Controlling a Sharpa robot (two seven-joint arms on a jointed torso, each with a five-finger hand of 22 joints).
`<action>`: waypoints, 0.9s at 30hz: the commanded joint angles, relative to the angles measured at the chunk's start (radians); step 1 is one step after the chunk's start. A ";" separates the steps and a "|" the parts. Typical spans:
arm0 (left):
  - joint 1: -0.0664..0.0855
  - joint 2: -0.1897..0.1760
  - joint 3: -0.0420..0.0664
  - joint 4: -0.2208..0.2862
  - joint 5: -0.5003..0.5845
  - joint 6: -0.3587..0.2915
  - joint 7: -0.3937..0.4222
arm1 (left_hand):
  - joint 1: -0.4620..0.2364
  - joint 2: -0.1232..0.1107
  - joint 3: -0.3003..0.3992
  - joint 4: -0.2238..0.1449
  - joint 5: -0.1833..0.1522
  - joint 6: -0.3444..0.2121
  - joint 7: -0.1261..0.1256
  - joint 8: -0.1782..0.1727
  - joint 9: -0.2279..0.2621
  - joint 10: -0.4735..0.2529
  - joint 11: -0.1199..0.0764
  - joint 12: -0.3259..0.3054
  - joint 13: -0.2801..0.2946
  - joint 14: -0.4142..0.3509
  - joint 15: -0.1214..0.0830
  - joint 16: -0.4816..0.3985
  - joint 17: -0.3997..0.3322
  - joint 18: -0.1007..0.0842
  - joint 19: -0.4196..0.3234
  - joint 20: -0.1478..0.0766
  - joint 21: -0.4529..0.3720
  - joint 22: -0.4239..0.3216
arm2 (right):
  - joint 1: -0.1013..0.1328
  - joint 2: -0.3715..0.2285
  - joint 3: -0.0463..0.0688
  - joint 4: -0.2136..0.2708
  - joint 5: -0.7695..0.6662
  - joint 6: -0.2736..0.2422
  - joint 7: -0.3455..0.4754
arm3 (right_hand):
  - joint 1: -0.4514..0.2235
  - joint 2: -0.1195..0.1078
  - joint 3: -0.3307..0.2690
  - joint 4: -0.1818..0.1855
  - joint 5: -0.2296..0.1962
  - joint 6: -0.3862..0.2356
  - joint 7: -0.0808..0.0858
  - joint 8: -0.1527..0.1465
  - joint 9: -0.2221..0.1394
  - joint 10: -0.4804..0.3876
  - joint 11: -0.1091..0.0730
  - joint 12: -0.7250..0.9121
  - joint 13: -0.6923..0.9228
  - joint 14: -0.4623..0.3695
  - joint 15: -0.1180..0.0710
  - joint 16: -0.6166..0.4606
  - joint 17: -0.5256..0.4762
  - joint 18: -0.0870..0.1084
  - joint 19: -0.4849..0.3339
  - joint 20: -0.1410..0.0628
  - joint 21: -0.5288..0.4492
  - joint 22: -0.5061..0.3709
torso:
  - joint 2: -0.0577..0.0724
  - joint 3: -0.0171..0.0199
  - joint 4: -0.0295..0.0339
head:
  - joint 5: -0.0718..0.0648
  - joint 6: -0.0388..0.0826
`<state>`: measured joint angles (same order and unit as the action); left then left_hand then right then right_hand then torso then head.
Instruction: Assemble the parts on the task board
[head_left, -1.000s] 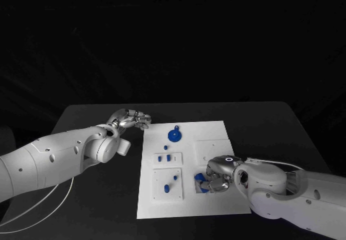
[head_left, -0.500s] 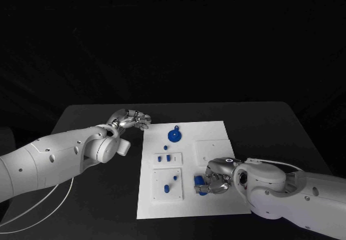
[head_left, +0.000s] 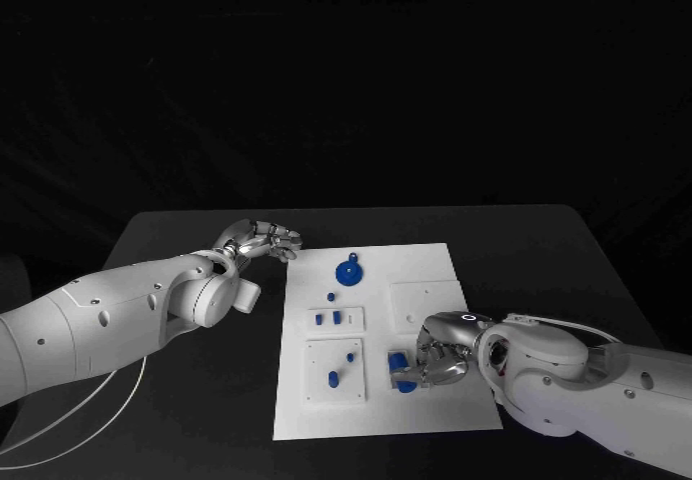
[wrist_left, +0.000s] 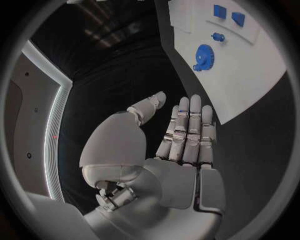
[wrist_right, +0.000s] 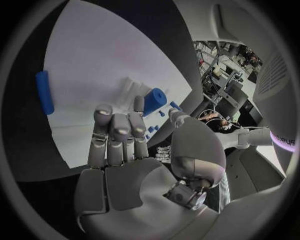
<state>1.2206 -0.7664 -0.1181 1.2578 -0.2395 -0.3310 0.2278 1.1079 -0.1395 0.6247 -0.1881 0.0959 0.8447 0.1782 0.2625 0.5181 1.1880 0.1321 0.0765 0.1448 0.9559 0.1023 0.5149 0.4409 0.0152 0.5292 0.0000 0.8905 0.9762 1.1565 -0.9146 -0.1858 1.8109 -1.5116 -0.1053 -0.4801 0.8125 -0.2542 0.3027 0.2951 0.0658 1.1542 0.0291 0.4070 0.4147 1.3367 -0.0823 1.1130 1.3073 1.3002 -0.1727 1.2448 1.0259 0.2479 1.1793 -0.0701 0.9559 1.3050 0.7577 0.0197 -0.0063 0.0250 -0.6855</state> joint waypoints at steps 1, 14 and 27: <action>0.001 0.001 0.000 0.001 -0.004 -0.002 0.004 | -0.008 -0.003 0.000 0.008 0.007 -0.005 -0.002 0.005 -0.002 -0.006 -0.004 -0.002 -0.001 0.007 0.000 -0.007 0.001 0.019 -0.006 0.003 -0.003 0.001 | 0.002 -0.014 0.008 -0.005 0.054 -0.035 0.085 | 0.000 -0.013 0.009 0.000 -0.007 -0.005 -0.001 0.003 -0.001 0.000 0.000 -0.013 0.008 0.000 -0.007 -0.006 -0.001 0.014 0.001 -0.006 -0.005 0.000 | 0.000 0.0000 -0.0001 | -0.001 0.001; 0.000 0.001 0.000 0.002 -0.005 0.001 0.003 | -0.007 -0.003 0.000 0.008 0.007 -0.005 -0.002 0.005 -0.002 -0.006 -0.004 -0.002 -0.001 0.007 0.000 -0.008 0.002 0.019 -0.006 0.002 -0.003 0.001 | 0.020 -0.075 0.032 -0.046 0.286 -0.057 0.284 | 0.255 -0.013 -0.003 -0.046 0.083 -0.128 0.042 -0.048 -0.009 -0.051 0.041 -0.076 -0.023 -0.002 0.024 -0.012 0.000 0.012 -0.001 -0.005 -0.007 0.005 | 0.000 -0.0006 0.0004 | -0.003 0.002; 0.000 0.001 -0.001 0.001 -0.005 0.001 0.004 | -0.005 -0.003 0.001 0.007 0.008 -0.005 -0.002 0.006 -0.002 -0.006 -0.004 -0.001 -0.001 0.008 0.000 -0.009 0.004 0.020 -0.006 0.002 -0.003 0.002 | 0.019 -0.067 0.028 -0.039 0.094 0.049 0.344 | 0.468 0.003 -0.034 -0.197 0.045 -0.111 0.050 -0.034 0.009 -0.055 0.051 -0.067 -0.030 -0.003 0.036 -0.020 0.004 0.010 -0.009 0.025 -0.016 0.007 | 0.000 0.0005 0.0003 | -0.003 -0.002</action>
<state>1.2204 -0.7665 -0.1190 1.2576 -0.2403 -0.3309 0.2259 1.1079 -0.1395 0.6275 -0.1853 0.0997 0.8447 0.1782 0.2625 0.5174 1.1880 0.1321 0.0765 0.1450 0.9559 0.1023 0.5110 0.4441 0.0151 0.5292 0.0000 0.8905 0.9770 1.1764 -0.9840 -0.1566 1.7701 -1.3445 -0.1042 -0.1719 1.2722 -0.2523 0.2686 0.1027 0.1171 1.0583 0.0553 0.3690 0.4221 1.2813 -0.0370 1.0407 1.2777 1.2968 -0.1404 1.2288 1.0284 0.2467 1.1681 -0.0517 0.9467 1.3079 0.7578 0.0193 -0.0064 0.0222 -0.6869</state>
